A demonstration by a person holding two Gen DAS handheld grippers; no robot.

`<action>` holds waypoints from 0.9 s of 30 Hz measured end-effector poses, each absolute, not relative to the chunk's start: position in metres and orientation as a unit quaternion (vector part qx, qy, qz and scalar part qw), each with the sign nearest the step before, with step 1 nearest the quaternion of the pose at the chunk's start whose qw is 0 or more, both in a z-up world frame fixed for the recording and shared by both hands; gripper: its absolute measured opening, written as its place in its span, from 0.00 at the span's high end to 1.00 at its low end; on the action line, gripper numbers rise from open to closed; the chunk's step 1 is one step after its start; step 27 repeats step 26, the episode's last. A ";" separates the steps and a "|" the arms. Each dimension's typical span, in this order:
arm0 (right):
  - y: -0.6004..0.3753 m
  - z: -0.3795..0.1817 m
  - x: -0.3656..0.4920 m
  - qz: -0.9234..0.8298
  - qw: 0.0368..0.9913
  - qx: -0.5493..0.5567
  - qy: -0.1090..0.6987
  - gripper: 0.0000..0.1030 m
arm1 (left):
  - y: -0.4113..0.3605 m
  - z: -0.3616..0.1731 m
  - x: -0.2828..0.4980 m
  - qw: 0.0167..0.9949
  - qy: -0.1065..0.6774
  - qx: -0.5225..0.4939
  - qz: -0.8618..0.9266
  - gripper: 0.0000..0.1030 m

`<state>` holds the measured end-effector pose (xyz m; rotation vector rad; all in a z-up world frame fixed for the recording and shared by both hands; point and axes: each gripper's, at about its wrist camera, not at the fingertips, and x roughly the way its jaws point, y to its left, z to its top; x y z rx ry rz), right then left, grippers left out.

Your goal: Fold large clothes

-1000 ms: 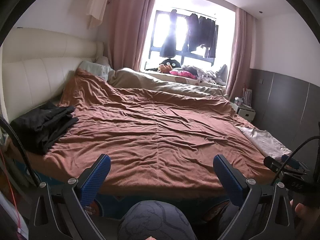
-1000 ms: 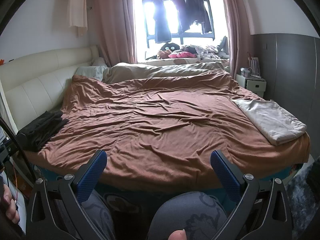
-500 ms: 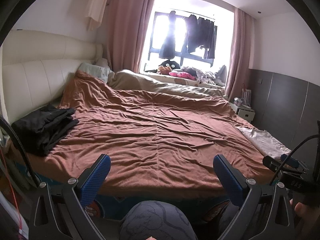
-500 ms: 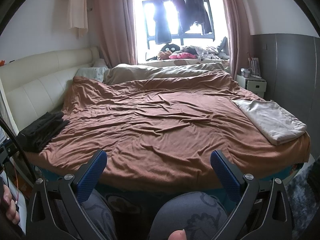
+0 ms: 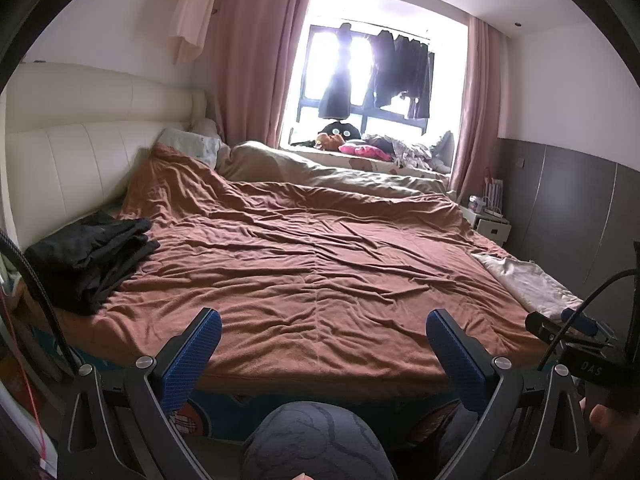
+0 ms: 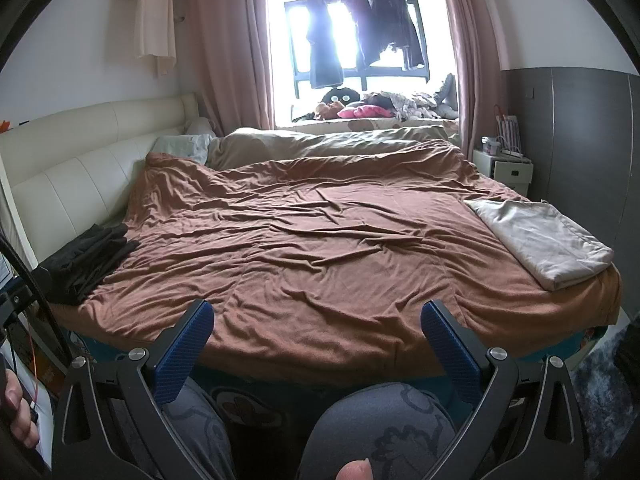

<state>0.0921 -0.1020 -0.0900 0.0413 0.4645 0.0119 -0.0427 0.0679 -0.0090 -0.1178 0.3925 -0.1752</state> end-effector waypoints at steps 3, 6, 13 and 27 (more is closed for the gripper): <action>-0.101 -0.090 0.092 0.005 0.973 0.021 0.230 0.00 | 0.067 -0.009 -0.043 0.976 0.194 -0.056 -0.086 0.00; -0.101 -0.090 0.092 0.004 0.973 0.021 0.231 0.00 | 0.068 -0.009 -0.043 0.975 0.194 -0.058 -0.087 0.00; -0.100 -0.091 0.094 0.003 0.972 0.022 0.233 0.00 | 0.071 -0.006 -0.041 0.975 0.196 -0.060 -0.090 0.00; -0.097 -0.093 0.098 0.000 0.971 0.025 0.237 0.00 | 0.072 -0.006 -0.036 0.980 0.177 -0.056 -0.078 0.00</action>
